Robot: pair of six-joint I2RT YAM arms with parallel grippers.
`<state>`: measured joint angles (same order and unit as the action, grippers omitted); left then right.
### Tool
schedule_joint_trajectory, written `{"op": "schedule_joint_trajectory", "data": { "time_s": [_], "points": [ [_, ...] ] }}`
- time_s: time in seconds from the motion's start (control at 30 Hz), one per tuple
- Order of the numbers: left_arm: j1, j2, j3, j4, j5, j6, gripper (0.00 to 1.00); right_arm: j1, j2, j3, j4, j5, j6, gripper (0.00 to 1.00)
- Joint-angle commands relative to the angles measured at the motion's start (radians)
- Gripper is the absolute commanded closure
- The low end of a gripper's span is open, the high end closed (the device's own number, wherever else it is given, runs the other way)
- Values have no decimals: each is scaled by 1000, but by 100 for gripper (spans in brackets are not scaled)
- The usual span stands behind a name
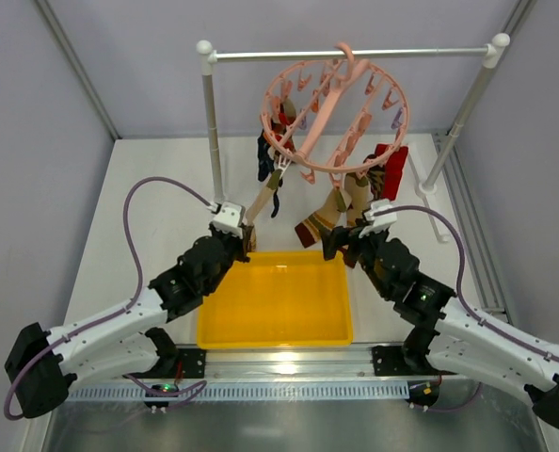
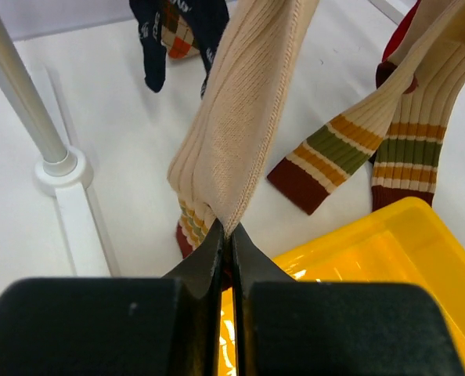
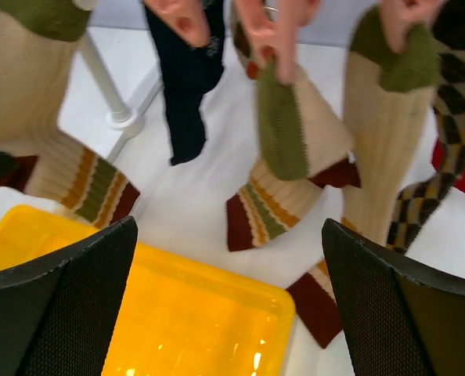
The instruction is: Remove the socks clipped to the hanger
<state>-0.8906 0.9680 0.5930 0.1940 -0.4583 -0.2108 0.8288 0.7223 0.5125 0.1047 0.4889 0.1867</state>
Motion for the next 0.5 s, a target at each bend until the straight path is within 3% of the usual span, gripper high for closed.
{"op": "schedule_joint_trajectory", "data": {
  "time_s": [0.0, 0.17, 0.3, 0.47],
  "points": [
    [-5, -72, -41, -67, -16, -16, 100, 119, 61, 174, -59, 120, -7, 0],
    [-4, -135, -79, -31, 26, -9, 100, 263, 300, 429, -99, 106, -12, 0],
    [-4, -132, -91, -7, 41, -21, 100, 293, 463, 672, -152, 143, 6, 1],
    [-4, -103, -90, 33, 75, -47, 100, 293, 624, 848, -204, 253, 60, 1]
  ]
}}
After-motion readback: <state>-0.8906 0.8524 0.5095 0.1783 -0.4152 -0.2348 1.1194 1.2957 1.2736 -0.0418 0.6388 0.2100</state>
